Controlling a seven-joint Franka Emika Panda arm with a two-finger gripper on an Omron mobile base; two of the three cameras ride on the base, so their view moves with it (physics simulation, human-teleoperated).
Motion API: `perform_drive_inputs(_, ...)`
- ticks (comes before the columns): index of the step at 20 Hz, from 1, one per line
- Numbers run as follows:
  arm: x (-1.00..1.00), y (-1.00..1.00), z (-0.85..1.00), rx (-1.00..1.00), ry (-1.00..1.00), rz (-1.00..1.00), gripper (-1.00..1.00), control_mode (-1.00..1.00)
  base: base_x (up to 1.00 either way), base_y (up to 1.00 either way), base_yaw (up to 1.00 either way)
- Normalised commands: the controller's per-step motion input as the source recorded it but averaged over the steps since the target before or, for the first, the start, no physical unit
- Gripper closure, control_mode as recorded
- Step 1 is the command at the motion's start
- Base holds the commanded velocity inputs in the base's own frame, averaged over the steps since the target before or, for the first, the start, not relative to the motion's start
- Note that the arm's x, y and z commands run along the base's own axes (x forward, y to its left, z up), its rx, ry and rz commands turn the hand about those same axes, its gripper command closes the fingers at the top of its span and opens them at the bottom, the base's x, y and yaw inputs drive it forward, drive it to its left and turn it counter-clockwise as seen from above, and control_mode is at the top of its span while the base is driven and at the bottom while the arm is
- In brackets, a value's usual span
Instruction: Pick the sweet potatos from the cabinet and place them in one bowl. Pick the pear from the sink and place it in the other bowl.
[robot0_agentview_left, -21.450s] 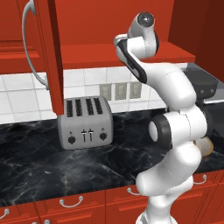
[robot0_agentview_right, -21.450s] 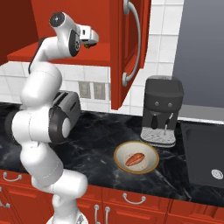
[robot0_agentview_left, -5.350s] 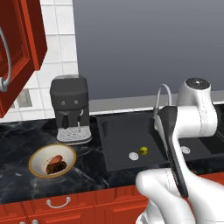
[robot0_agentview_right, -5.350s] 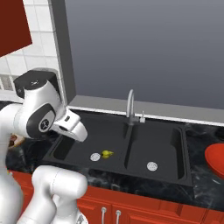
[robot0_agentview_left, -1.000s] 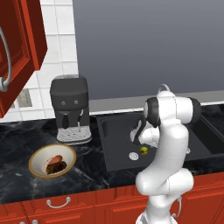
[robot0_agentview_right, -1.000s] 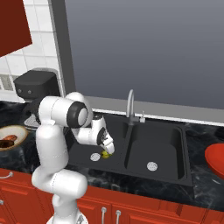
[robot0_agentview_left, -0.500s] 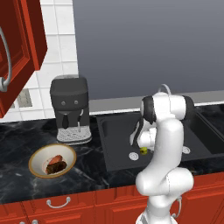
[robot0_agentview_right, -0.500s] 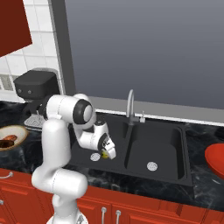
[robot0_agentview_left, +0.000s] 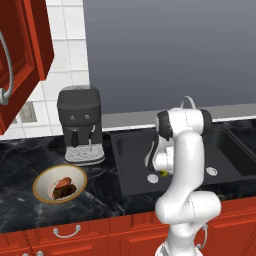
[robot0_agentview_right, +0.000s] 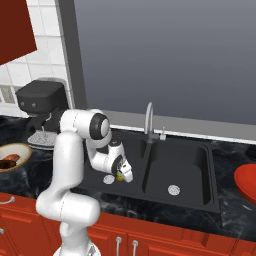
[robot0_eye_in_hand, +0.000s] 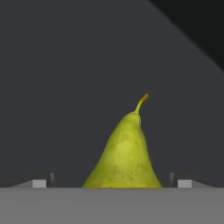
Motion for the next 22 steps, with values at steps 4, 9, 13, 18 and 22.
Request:
perform_drive_inputs(4, 0.07, 0.0, -0.17, 0.05, 0.0, 0.0, 1.0, -1.0, 0.0, 0.0, 0.0)
perform_drive_inputs(9, 0.0, 0.0, 0.0, 0.0, 0.0, 0.0, 1.0, -1.0, 0.0, 0.0, 0.0)
perform_drive_inputs(13, 0.0, 0.0, 0.05, -0.01, 0.0, 0.0, 1.0, -1.0, 0.0, 0.0, 0.0)
perform_drive_inputs(18, -0.19, -0.03, 0.6, -0.01, 0.0, 0.03, 1.0, -1.0, 0.0, 0.0, 0.0)
perform_drive_inputs(22, -0.27, 0.03, 0.94, 0.03, 0.0, 0.06, 1.0, -1.0, 0.0, 0.0, 0.0)
